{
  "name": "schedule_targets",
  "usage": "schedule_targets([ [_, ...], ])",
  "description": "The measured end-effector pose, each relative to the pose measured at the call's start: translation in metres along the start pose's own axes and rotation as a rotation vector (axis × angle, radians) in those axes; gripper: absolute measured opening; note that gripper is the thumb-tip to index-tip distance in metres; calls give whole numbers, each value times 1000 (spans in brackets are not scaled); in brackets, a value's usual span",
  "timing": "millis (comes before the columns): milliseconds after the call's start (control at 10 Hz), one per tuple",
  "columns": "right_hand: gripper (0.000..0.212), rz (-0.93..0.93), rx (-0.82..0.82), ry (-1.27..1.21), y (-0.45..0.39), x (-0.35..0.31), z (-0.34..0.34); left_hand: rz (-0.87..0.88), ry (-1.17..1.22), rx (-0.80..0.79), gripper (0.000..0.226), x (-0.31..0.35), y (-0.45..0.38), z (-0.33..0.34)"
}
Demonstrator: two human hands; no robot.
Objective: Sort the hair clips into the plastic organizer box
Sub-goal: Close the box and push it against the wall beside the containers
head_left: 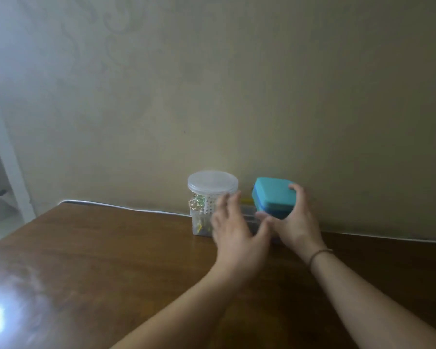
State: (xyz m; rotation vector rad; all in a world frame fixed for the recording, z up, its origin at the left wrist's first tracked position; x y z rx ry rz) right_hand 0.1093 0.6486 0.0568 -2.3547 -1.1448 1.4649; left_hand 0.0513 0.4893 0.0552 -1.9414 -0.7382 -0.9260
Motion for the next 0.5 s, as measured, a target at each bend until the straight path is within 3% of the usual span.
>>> schedule_targets([
  [100,95,0,-35,-3,-1,5,21,-86,22,249,88,-32,-16,-40],
  [200,82,-57,1,10,9,13,24,-219,30,217,99,-69,-38,-57],
  [300,77,-56,-7,91,11,13,27,-232,-18,141,105,-85,-52,-56],
  [500,85,31,-61,255,5,-3,31,-209,-67,162,107,-80,-51,-51],
])
Point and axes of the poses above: each hand's wrist, its own y-axis away from the middle knuckle, its own z-axis out of the palm, x = y × z, the point moved 6 cm from there along -y, towards the middle knuckle
